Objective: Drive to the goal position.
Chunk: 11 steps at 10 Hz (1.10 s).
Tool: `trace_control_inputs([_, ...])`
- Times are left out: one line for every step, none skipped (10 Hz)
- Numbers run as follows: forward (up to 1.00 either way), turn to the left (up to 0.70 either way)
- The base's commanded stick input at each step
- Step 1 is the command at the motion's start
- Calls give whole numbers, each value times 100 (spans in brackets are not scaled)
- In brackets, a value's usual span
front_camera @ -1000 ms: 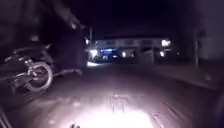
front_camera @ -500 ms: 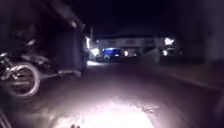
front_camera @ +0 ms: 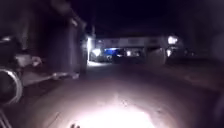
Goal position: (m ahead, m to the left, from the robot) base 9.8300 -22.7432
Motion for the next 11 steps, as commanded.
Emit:
trace_control_inputs([100, 0])
trace_control_inputs([100, 0])
trace_control_inputs([100, 0])
trace_control_inputs([100, 0])
trace_control_inputs([100, 0])
trace_control_inputs([100, 0])
trace_control_inputs([100, 0])
trace_control_inputs([100, 0])
trace_control_inputs([100, 0])
trace_control_inputs([100, 0])
trace_control_inputs([100, 0])
